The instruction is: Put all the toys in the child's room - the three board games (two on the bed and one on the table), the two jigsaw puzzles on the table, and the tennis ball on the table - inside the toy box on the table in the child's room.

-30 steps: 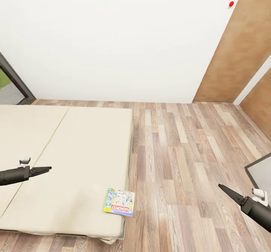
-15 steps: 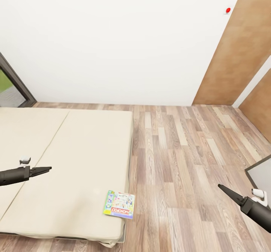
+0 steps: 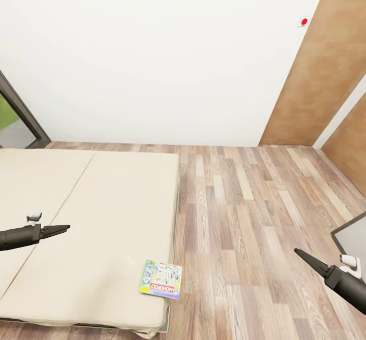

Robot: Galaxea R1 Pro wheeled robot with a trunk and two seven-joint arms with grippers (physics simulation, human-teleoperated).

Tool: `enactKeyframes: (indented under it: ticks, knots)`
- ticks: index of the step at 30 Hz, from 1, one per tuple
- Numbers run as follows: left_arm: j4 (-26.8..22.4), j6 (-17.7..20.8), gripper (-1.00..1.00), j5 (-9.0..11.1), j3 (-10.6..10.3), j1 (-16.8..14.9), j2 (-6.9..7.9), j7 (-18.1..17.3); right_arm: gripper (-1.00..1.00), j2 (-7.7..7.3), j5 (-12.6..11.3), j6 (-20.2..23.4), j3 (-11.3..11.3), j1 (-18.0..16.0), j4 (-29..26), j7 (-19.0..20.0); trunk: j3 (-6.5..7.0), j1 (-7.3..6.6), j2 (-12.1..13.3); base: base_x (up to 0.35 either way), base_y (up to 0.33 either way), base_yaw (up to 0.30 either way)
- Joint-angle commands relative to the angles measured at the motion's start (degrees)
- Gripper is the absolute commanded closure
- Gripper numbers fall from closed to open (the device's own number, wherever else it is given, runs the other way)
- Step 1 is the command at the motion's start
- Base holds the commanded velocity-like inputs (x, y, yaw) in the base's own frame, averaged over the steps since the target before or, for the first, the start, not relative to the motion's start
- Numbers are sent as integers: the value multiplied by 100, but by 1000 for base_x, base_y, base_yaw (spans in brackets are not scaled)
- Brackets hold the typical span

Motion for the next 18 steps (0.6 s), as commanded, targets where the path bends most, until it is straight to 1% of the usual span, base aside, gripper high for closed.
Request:
enactKeyframes:
  ticks: [1, 9, 18]
  knots:
    - [0, 61, -100, -62, 43, -5, -4, -30, -100, -1, -27, 40, -2, -4, 0, 2, 0, 3, -10, 0, 0, 0]
    - [0, 65, -100, -64, 43, 3, -106, -19, -100, -1, -37, 42, -10, -7, 0, 5, 75, 3, -10, 0, 0, 0]
    - [0, 61, -100, -72, 43, 4, -135, -24, -100, -1, -45, 42, -16, -3, 0, 24, 158, 3, -10, 0, 0, 0]
